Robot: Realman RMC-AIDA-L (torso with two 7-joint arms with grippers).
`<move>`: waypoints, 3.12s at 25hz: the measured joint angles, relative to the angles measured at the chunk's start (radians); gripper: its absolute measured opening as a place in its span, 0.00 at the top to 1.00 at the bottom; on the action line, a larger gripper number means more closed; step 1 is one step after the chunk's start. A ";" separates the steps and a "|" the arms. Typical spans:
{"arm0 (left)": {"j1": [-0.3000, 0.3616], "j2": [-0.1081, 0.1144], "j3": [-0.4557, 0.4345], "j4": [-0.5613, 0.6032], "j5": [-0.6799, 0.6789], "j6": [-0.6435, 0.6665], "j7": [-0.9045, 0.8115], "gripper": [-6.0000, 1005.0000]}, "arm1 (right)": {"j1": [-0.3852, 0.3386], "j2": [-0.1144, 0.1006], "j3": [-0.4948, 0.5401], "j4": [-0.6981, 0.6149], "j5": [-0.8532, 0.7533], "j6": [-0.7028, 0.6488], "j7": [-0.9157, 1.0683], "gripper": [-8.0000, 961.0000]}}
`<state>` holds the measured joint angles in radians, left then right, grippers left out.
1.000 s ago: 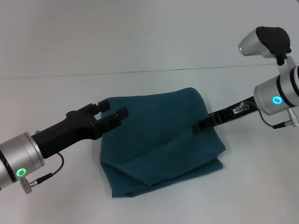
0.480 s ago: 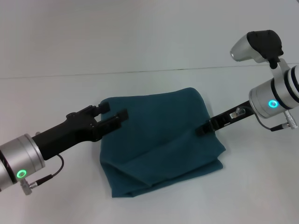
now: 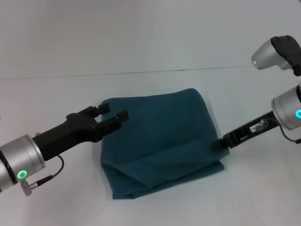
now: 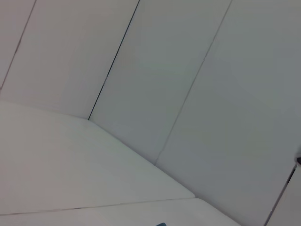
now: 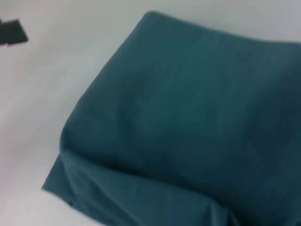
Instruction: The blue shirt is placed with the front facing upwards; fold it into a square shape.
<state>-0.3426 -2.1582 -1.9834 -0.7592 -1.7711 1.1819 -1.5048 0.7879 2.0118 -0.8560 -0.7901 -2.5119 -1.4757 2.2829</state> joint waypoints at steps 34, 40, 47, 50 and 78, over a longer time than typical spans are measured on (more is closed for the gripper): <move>-0.036 0.014 0.000 0.001 0.034 -0.019 -0.006 0.27 | -0.040 -0.017 0.018 0.000 -0.147 -0.152 0.105 0.81; -0.032 0.015 0.000 -0.002 0.035 -0.018 -0.002 0.27 | -0.043 -0.044 0.139 -0.003 -0.133 -0.209 0.100 0.59; -0.021 0.010 -0.015 -0.007 0.035 -0.005 0.013 0.27 | -0.084 -0.102 0.267 -0.010 -0.069 -0.271 0.081 0.38; -0.018 0.008 -0.025 -0.009 0.035 -0.004 0.022 0.27 | -0.117 -0.111 0.299 -0.016 0.049 -0.269 0.052 0.33; 0.015 -0.006 -0.200 -0.011 0.027 0.084 0.095 0.27 | -0.266 0.081 0.265 0.563 0.579 0.297 -1.489 0.99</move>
<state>-0.3274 -2.1642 -2.1830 -0.7702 -1.7438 1.2657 -1.4097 0.5215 2.0931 -0.5907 -0.2271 -1.9327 -1.1784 0.7936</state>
